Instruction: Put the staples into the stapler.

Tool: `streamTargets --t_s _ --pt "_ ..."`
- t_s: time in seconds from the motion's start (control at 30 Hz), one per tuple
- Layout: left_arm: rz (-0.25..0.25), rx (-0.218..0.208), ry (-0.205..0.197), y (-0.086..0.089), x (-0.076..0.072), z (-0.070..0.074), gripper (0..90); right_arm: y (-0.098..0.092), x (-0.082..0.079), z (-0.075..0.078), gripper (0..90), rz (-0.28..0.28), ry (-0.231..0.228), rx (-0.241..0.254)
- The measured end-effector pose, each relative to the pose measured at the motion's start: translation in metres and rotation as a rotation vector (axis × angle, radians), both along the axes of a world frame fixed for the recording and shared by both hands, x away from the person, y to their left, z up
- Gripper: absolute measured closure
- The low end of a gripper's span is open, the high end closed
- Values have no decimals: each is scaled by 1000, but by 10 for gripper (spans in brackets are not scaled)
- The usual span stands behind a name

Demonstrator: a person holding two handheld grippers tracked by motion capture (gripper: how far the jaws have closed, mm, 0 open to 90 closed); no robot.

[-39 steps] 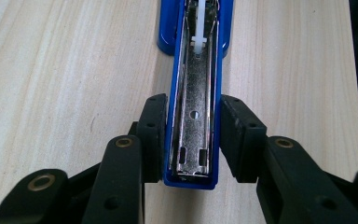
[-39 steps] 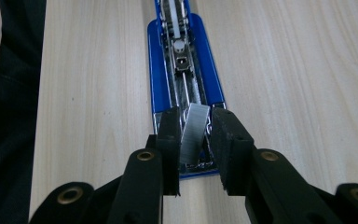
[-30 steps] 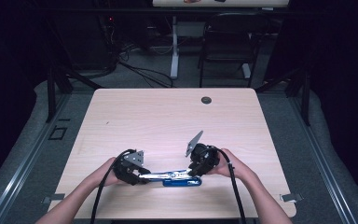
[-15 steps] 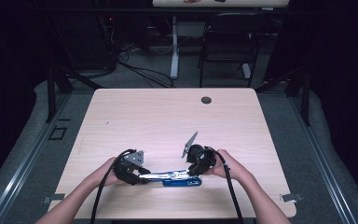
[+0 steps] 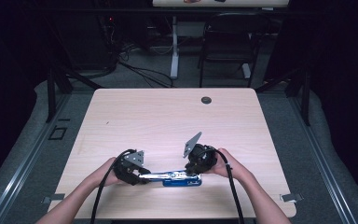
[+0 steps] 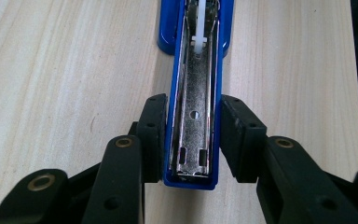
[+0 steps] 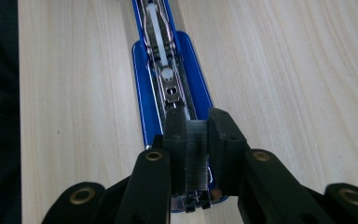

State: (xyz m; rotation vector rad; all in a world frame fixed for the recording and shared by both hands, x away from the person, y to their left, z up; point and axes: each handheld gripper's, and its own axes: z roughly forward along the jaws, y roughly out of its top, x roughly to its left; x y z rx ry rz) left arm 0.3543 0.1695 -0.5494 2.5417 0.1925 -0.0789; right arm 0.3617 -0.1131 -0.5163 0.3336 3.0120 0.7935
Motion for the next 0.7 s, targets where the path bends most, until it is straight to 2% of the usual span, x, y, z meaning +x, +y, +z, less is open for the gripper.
streamTargets --t_s 0.1,0.43,0.7 --pt "-4 6 5 0 0 1 635 -3 0 -3 786 10 2 19" --pt "-3 6 1 0 0 0 635 -6 0 -4 786 72 -19 34" --pt "0 8 3 -1 0 1 634 -4 -1 -7 786 128 -36 12"
